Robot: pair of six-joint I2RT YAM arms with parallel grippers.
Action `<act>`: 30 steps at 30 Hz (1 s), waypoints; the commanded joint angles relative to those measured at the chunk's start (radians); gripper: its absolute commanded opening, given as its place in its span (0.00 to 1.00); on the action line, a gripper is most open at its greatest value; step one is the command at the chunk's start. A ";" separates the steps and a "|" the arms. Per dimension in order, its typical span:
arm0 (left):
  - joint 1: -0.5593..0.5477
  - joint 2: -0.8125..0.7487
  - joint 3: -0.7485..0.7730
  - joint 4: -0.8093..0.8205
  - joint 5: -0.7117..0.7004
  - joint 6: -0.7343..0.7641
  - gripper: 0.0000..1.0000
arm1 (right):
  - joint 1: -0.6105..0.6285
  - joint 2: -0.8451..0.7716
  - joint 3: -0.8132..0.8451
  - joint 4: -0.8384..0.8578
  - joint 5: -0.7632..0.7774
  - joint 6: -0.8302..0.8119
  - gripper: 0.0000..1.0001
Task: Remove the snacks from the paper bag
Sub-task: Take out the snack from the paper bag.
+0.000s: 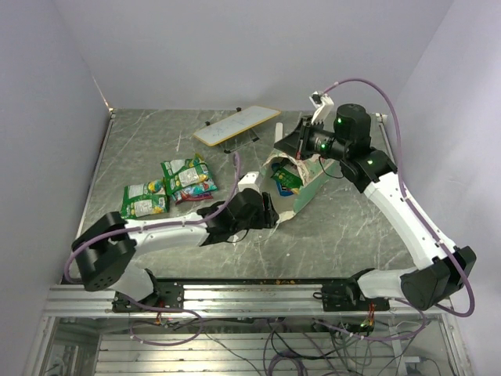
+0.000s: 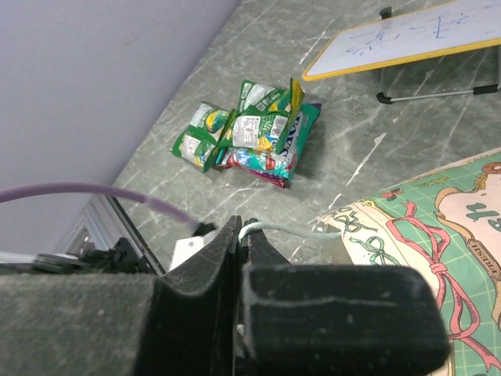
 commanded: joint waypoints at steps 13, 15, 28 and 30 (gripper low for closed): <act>-0.013 0.416 0.342 0.119 -0.387 -0.654 0.65 | -0.006 0.003 0.079 0.091 -0.061 0.037 0.00; -0.017 0.458 0.369 0.113 -0.436 -0.665 0.66 | -0.006 0.007 0.084 0.097 -0.090 0.046 0.00; -0.048 0.363 0.199 0.241 -0.505 -0.658 0.73 | 0.051 -0.030 0.076 0.043 -0.039 -0.044 0.00; -0.046 0.394 0.233 0.215 -0.492 -0.660 0.75 | 0.051 -0.026 0.080 0.051 -0.040 -0.034 0.00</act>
